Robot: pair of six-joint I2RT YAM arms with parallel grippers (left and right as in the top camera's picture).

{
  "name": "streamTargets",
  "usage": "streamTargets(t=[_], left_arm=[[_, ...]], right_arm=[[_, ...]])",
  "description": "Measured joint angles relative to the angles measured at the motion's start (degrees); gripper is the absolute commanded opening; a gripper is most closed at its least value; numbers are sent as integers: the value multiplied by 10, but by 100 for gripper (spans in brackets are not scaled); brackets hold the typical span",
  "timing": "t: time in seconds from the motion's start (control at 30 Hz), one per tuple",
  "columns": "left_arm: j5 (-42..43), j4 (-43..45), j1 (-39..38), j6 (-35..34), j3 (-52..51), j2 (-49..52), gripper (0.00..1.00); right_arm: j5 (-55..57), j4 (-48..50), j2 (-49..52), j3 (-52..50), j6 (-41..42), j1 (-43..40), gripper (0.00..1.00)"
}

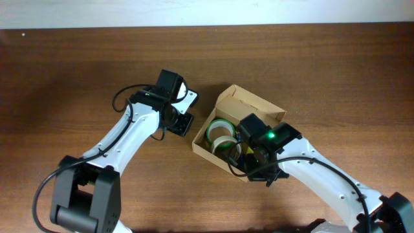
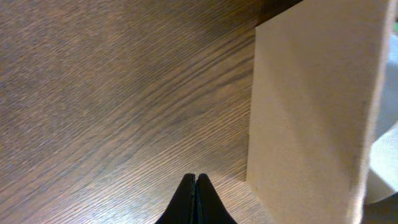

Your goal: Pack container

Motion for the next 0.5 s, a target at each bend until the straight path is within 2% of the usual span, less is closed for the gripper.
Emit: streamTargets(t=[0.3, 0.5], left_arm=[[27, -9, -7, 3, 0, 0, 2], [30, -23, -41, 5, 0, 0, 2]], right_arm=[[0, 37, 0, -3, 0, 0, 4], [0, 53, 0, -3, 0, 0, 4]])
